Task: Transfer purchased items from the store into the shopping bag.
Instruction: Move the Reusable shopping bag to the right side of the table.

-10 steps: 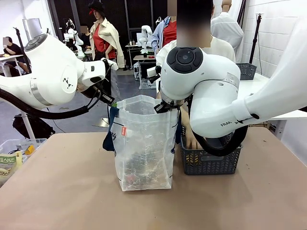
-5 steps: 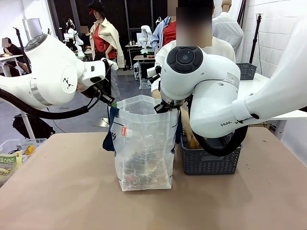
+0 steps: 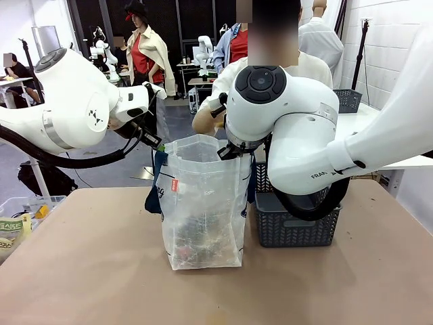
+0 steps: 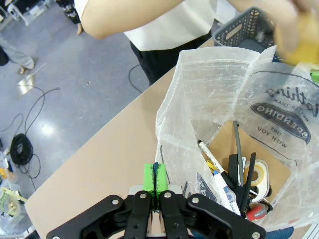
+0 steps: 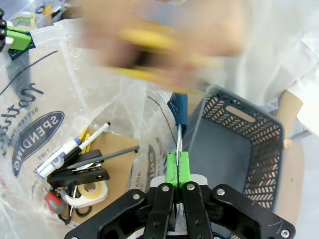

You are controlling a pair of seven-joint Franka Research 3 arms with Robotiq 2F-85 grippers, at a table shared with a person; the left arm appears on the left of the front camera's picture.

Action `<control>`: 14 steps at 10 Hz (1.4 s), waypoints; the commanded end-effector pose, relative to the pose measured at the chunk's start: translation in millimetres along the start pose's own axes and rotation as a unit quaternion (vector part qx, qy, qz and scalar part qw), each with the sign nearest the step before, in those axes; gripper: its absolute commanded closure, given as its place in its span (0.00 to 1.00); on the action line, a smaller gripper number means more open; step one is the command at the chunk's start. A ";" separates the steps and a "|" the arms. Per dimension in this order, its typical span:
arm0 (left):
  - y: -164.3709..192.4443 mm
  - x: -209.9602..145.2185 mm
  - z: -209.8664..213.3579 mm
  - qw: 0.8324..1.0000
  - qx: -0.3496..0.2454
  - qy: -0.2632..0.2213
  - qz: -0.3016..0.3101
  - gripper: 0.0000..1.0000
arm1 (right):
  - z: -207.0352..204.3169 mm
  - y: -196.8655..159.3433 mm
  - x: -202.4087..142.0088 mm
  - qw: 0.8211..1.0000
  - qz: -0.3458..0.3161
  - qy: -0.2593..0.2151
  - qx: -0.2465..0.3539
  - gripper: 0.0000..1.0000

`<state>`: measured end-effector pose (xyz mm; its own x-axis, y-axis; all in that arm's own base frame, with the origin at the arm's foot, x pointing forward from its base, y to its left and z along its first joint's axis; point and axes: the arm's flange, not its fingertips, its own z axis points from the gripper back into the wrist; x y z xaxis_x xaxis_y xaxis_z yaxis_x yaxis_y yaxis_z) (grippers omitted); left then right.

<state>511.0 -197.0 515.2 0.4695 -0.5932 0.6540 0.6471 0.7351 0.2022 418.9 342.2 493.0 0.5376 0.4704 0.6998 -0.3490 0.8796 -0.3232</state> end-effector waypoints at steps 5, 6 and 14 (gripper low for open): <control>-0.1 -0.3 -0.2 1.000 0.000 0.000 0.000 1.00 | 2.6 -1.8 1.9 1.000 -0.004 0.004 0.006 1.00; -0.1 -0.3 -0.2 1.000 0.000 0.000 0.000 1.00 | 2.6 -1.8 1.9 1.000 -0.004 0.004 0.006 1.00; -5.9 5.0 -11.7 0.993 -0.112 -0.002 0.029 1.00 | 6.5 43.3 14.3 0.992 0.112 -0.028 0.059 1.00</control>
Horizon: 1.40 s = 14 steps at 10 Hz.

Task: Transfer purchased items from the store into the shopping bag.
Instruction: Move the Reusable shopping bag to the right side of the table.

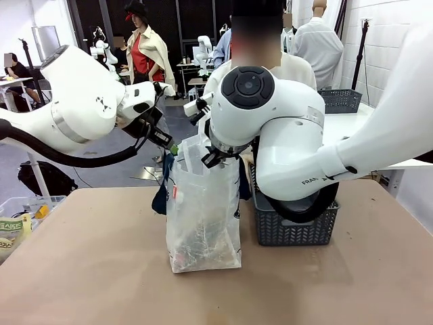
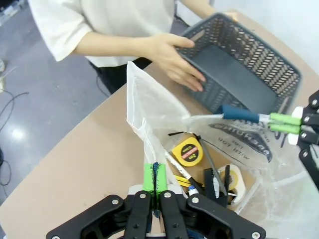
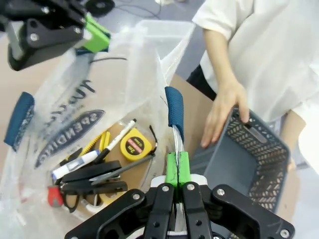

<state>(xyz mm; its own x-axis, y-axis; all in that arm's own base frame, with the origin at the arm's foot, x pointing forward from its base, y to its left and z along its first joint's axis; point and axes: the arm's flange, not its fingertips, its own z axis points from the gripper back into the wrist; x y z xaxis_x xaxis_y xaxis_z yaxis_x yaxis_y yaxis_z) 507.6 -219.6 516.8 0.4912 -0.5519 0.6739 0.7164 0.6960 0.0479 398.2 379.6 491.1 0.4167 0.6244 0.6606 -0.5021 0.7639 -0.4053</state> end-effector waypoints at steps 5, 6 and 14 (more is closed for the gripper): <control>17.6 -16.1 -25.9 0.992 -0.110 0.017 0.062 1.00 | -11.7 7.2 18.9 0.999 0.009 -0.003 0.042 1.00; 16.9 -15.7 -28.2 0.990 -0.118 0.015 0.072 1.00 | -11.8 8.9 20.8 0.998 0.016 -0.001 0.053 1.00; 24.6 -4.5 -27.1 0.981 -0.167 0.024 0.099 1.00 | -15.4 16.1 27.9 0.980 0.127 0.012 0.155 1.00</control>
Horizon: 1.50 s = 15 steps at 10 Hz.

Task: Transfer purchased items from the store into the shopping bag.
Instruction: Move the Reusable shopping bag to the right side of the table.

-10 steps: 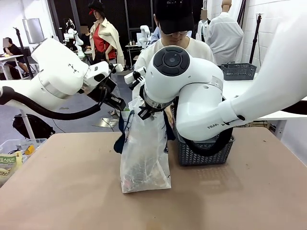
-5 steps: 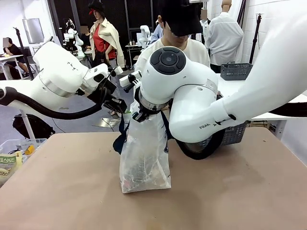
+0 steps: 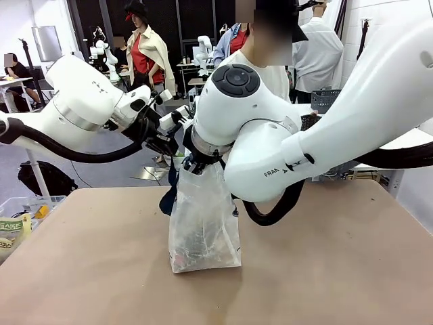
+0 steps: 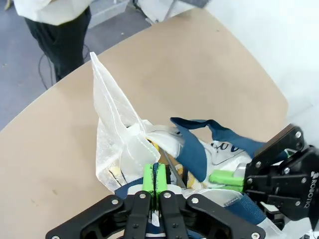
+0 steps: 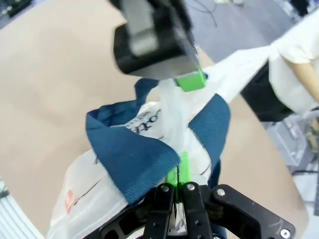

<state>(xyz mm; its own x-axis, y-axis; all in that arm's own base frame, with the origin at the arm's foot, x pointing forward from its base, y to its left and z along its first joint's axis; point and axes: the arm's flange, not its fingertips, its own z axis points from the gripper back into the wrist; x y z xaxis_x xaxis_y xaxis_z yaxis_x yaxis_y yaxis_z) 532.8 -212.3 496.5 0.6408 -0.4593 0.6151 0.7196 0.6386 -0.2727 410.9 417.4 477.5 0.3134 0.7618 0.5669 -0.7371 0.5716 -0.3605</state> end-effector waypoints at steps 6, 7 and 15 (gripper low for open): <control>7.7 8.8 -2.4 0.996 -0.066 0.006 0.055 1.00 | 12.7 -12.4 11.0 0.989 0.106 0.007 0.101 1.00; 7.7 8.7 -1.1 0.996 -0.068 0.006 0.057 1.00 | 10.3 -11.6 11.1 0.989 0.106 0.008 0.102 1.00; 2.2 11.4 -17.8 0.985 -0.153 0.009 0.073 0.34 | 7.5 -2.8 19.7 0.989 0.118 0.008 0.092 1.00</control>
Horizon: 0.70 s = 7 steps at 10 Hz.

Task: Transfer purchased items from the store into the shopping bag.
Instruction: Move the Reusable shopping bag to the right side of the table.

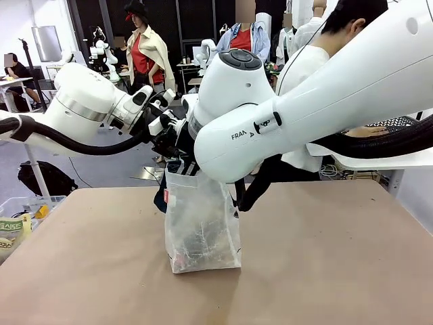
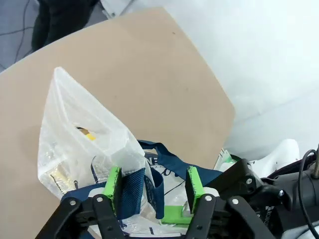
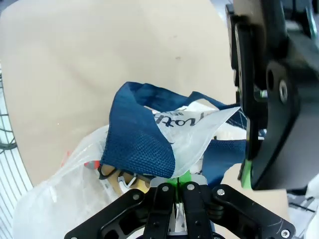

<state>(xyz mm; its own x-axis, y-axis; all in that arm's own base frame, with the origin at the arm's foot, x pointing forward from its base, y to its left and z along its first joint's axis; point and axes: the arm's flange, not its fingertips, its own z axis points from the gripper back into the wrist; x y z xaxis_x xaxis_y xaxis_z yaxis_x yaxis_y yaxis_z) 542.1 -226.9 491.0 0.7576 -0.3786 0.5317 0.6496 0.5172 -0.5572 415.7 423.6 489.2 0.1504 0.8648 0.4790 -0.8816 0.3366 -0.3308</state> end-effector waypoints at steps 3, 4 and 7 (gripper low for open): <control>0.2 3.4 -6.4 0.999 -0.038 0.005 -0.016 0.34 | 1.3 5.6 10.0 1.000 0.021 -0.001 -0.003 1.00; 0.1 3.7 -8.1 0.999 -0.044 0.008 -0.016 0.34 | 1.5 7.7 11.3 1.000 0.024 -0.001 0.000 1.00; -1.7 4.5 -10.3 0.999 -0.044 0.013 -0.014 0.34 | -1.4 12.7 14.9 0.999 0.041 0.000 0.022 1.00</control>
<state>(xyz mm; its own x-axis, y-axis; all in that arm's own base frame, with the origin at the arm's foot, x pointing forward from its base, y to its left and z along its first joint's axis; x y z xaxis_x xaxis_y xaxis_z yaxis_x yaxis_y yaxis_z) 540.9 -234.8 488.2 0.7506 -0.4123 0.5164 0.6608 0.4722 -0.5834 406.0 433.7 484.4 0.1040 0.8840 0.4557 -0.8963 0.2819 -0.3423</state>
